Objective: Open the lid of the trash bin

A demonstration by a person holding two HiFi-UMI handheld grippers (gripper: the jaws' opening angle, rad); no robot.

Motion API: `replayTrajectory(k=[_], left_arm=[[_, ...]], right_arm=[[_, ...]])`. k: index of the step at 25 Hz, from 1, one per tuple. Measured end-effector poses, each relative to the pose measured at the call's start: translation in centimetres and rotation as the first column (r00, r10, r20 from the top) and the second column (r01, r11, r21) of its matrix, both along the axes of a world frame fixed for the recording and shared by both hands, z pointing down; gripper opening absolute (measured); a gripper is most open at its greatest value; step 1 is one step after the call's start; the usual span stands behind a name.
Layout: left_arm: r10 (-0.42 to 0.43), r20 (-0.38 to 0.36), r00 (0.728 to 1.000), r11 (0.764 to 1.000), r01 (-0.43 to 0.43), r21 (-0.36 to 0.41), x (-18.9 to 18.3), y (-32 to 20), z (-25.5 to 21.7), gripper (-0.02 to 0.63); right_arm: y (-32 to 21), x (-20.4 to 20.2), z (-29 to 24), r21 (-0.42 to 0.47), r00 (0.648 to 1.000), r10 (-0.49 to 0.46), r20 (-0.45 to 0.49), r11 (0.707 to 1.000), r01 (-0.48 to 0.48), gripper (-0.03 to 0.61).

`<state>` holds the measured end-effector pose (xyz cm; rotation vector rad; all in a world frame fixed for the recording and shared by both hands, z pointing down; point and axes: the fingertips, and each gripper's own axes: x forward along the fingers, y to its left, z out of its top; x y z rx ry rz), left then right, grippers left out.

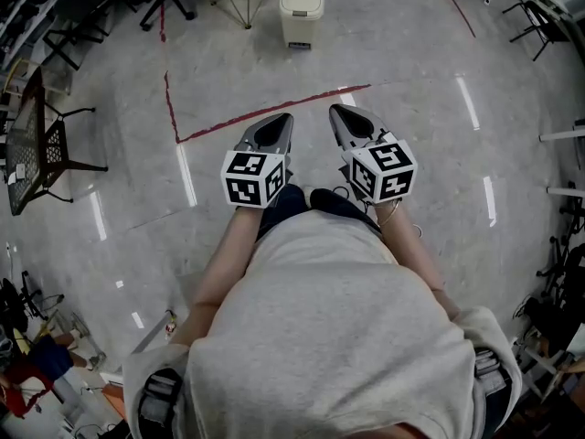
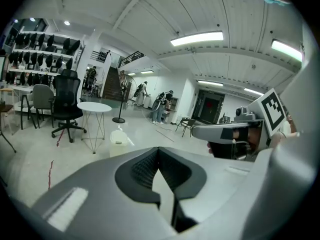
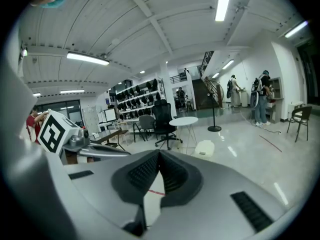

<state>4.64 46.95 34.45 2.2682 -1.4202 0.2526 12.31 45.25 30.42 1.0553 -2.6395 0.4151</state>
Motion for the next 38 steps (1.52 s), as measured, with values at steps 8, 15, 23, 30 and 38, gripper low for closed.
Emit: replayTrajectory(k=[8, 15, 23, 30, 38], left_arm=[[-0.049, -0.004, 0.999, 0.997, 0.048, -0.065, 0.1, 1.1, 1.8, 0.009], [-0.063, -0.001, 0.998, 0.991, 0.063, -0.114, -1.6, -1.5, 3.8, 0.009], [0.01, -0.016, 1.0, 0.993, -0.011, -0.114, -3.4, -11.3, 4.2, 0.009], [0.067, -0.041, 0.997, 0.993, -0.07, -0.098, -7.1, -22.1, 2.9, 0.009], [0.127, -0.059, 0.99, 0.989, -0.131, -0.072, -9.9, -31.2, 1.9, 0.009]], right_arm=[[0.3, 2.8, 2.3, -0.084, 0.998, 0.045, 0.036, 0.996, -0.041, 0.007], [-2.8, 2.3, 3.5, -0.106, 0.997, 0.059, 0.04, 0.993, -0.054, 0.007], [-11.8, -0.8, 4.4, -0.117, 0.997, 0.077, 0.022, 0.99, -0.074, 0.008], [-21.6, -5.6, 3.6, -0.102, 0.997, 0.081, -0.003, 0.991, -0.081, 0.008], [-29.2, -7.6, 2.8, -0.056, 0.985, 0.157, -0.067, 0.985, -0.161, 0.007]])
